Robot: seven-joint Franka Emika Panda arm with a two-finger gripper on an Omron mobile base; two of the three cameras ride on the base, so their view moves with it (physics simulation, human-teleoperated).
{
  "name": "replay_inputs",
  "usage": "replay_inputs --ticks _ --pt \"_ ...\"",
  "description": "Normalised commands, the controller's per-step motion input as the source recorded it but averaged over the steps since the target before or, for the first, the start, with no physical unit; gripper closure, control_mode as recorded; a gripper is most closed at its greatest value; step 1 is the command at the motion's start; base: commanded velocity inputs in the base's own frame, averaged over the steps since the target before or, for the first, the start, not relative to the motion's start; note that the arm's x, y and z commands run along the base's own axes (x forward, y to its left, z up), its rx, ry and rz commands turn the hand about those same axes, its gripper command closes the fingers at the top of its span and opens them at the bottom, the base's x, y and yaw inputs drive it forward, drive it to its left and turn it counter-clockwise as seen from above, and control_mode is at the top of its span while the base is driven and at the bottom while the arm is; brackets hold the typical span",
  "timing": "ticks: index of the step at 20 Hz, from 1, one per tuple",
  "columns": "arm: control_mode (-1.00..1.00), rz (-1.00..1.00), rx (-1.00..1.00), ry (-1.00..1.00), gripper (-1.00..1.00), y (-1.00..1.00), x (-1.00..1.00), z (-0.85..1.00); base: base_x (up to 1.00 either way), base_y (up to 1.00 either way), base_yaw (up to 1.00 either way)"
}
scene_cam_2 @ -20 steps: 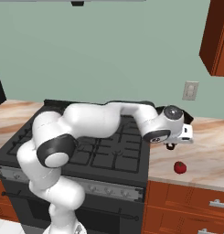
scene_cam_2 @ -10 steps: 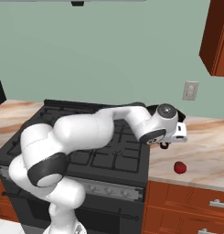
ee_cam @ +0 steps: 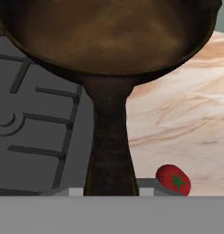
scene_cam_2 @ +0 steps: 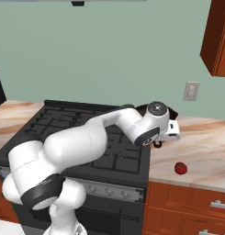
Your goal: Place the pan on the front right burner on the stove. Then place the tomato and the onion in the pan and turn on the front right burner.
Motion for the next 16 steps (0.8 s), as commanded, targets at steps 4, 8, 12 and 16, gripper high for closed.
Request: replay_inputs --ticks 4,8,12,16 --pt "-1.00 0.04 -0.03 0.02 1.00 0.26 -0.02 0.13 0.00 0.00 0.00" --pt "-1.00 0.04 -0.02 0.02 1.00 0.16 -0.01 0.21 0.00 0.00 0.00" --pt "-1.00 0.03 -0.01 0.02 1.00 0.17 -0.03 0.14 0.00 0.00 0.00" --pt "-1.00 0.05 0.00 0.04 1.00 0.20 -0.03 0.04 0.00 0.00 0.00"
